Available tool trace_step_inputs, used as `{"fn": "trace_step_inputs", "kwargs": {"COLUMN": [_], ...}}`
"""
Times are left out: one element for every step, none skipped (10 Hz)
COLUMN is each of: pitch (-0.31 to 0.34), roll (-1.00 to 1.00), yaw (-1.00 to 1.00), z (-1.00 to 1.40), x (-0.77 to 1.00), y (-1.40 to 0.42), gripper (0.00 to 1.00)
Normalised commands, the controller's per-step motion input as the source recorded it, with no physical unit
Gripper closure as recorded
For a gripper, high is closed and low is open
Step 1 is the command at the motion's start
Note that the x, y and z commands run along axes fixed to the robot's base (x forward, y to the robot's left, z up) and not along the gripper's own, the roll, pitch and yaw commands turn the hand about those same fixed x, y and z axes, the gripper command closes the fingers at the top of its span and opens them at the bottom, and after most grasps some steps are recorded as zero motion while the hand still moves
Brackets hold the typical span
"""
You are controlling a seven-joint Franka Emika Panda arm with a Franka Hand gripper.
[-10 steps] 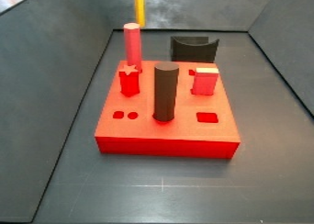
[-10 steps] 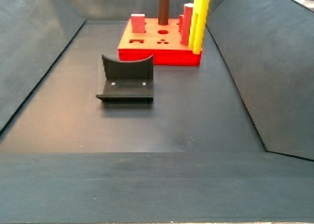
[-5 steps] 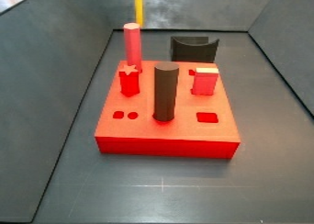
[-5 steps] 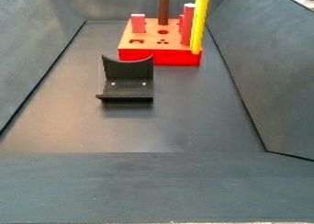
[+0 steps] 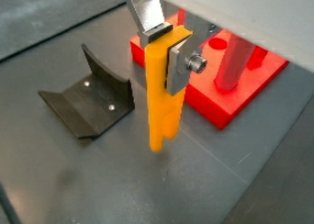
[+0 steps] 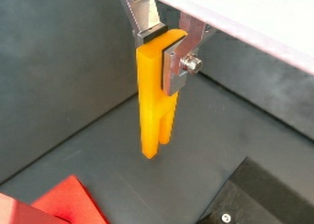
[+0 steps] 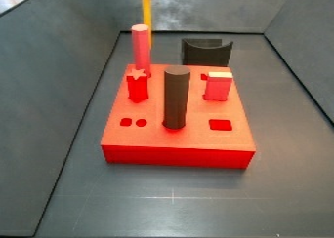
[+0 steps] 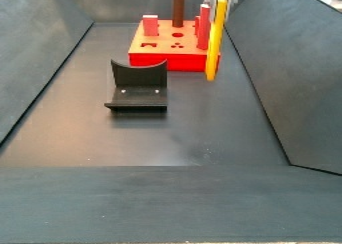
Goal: Pick up the square-circle object. Move up. Place the square-circle object on the fixture. Regrasp the square-circle object. Rotate the square-circle object. Move to above the board. Insert the square-circle object.
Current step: Rotate the square-circle object.
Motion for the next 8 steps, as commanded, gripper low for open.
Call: {"fn": "trace_step_inputs", "kwargs": {"pitch": [-0.019,-0.02,-0.023,-0.029,-0.033,-0.032,-0.019,-0.019], "roll": [0.1,0.11,0.11,0.11,0.11,0.12,0.11,0.11], "yaw": [0.0,0.01,0.01,0.01,0.01,0.01,0.01,0.01], "z": [-1.0,-0.86,-0.72,-0.55,-0.46,-0.26,-0.21,-0.21], "x": [0.03,0.03,0.03,0.02,0.02,0.02,0.01,0.01], "y": [0.01,0.02,0.01,0.02,0.02,0.01,0.0,0.0], "gripper": [1.0,1.0,1.0,1.0,1.0,1.0,1.0,1.0]}}
